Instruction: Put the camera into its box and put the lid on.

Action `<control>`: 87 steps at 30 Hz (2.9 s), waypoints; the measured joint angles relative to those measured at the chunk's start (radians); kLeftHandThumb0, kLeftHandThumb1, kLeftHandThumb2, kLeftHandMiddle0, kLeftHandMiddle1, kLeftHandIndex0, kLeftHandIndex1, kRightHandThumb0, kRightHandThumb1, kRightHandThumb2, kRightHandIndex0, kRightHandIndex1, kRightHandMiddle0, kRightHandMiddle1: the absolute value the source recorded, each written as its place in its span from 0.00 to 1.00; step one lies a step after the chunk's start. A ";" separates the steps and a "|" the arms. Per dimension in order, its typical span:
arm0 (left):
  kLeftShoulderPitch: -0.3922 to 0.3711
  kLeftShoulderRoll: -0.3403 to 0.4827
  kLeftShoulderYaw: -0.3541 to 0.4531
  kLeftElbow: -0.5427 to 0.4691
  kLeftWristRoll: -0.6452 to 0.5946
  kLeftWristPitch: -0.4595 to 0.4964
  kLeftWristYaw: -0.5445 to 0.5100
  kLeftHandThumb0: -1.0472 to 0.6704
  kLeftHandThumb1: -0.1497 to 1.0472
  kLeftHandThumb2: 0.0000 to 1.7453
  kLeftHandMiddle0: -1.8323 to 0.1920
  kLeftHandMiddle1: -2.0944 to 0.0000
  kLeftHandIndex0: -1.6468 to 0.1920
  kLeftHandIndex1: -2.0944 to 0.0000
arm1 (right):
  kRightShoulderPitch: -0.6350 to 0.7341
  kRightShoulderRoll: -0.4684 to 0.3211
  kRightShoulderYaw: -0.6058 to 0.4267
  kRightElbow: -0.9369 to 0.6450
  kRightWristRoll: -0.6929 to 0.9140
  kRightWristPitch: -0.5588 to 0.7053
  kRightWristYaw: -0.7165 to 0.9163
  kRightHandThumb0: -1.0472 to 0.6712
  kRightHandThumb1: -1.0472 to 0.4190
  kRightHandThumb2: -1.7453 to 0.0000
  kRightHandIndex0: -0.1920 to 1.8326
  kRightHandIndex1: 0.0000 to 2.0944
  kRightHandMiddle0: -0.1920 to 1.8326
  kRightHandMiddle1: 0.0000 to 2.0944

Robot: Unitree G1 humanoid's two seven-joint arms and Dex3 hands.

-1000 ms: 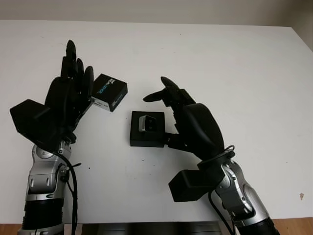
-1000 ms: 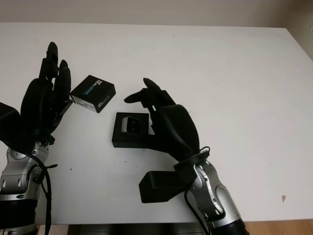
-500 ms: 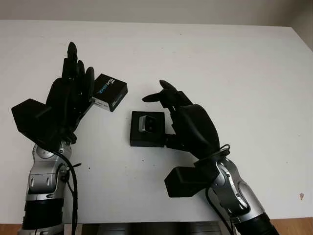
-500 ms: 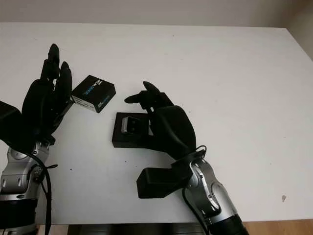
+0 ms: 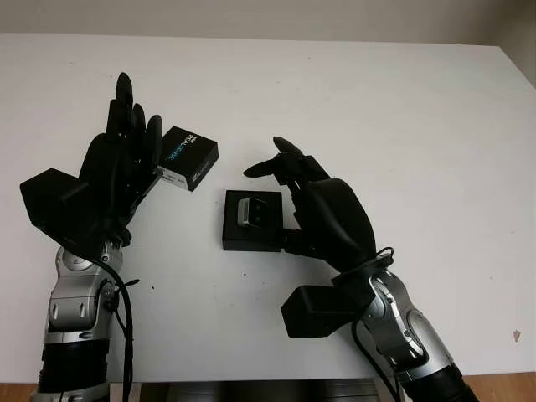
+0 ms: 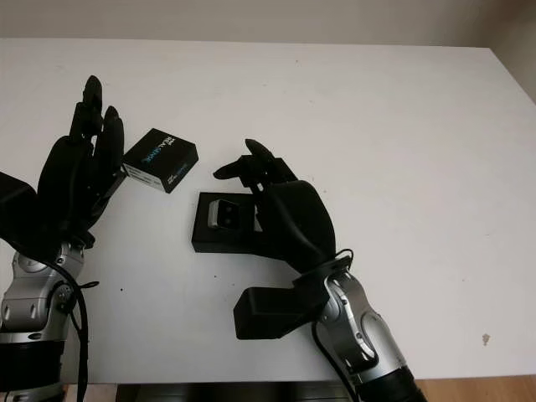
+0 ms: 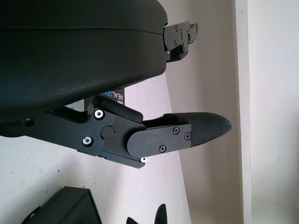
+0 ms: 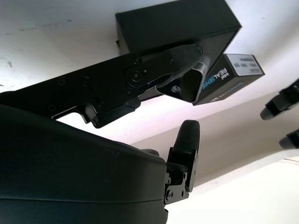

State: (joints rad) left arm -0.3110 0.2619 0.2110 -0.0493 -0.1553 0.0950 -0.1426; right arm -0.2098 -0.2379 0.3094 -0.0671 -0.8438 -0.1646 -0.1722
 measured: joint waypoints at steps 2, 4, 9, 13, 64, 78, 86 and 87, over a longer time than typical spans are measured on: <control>0.000 0.000 0.000 0.000 0.000 -0.001 0.000 0.21 1.00 0.32 1.00 1.00 1.00 1.00 | 0.000 -0.003 0.002 0.000 -0.008 0.007 0.005 0.25 0.06 0.97 0.18 0.08 0.10 0.62; 0.000 0.000 0.000 0.000 0.000 -0.005 -0.002 0.21 1.00 0.32 1.00 1.00 1.00 1.00 | -0.001 -0.009 0.008 0.000 -0.029 0.016 0.010 0.25 0.06 0.97 0.18 0.08 0.10 0.62; 0.000 0.000 0.000 0.000 -0.001 -0.010 -0.005 0.21 1.00 0.31 1.00 1.00 1.00 1.00 | -0.002 -0.019 0.025 0.000 -0.068 0.039 0.017 0.27 0.07 0.97 0.19 0.08 0.12 0.61; 0.000 0.000 0.000 -0.002 -0.002 -0.005 -0.001 0.20 1.00 0.30 1.00 1.00 1.00 1.00 | -0.005 -0.020 0.037 0.000 -0.093 0.066 0.021 0.27 0.07 0.97 0.19 0.08 0.12 0.60; 0.000 0.000 -0.007 -0.024 -0.002 0.040 -0.003 0.18 1.00 0.28 1.00 1.00 1.00 1.00 | -0.095 -0.059 0.051 0.229 0.093 -0.156 -0.214 0.44 0.00 0.95 0.04 0.53 0.15 0.85; 0.000 -0.005 -0.011 -0.024 0.000 0.038 -0.002 0.19 1.00 0.28 1.00 1.00 1.00 1.00 | -0.101 -0.006 -0.073 0.112 0.362 -0.066 0.062 0.42 0.00 0.96 0.07 0.49 0.17 0.91; 0.000 -0.015 -0.011 -0.024 -0.003 0.040 0.005 0.19 1.00 0.27 1.00 1.00 1.00 1.00 | -0.105 -0.002 -0.114 0.021 0.490 0.082 0.265 0.39 0.00 0.93 0.07 0.45 0.16 0.91; 0.000 -0.014 -0.011 -0.024 -0.002 0.040 0.005 0.19 1.00 0.28 1.00 1.00 1.00 1.00 | -0.107 -0.006 -0.119 0.004 0.501 0.113 0.296 0.38 0.00 0.92 0.08 0.42 0.16 0.91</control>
State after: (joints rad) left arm -0.3106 0.2475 0.1998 -0.0731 -0.1578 0.1353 -0.1378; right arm -0.3173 -0.2441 0.1905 -0.0635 -0.3430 -0.0518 0.1241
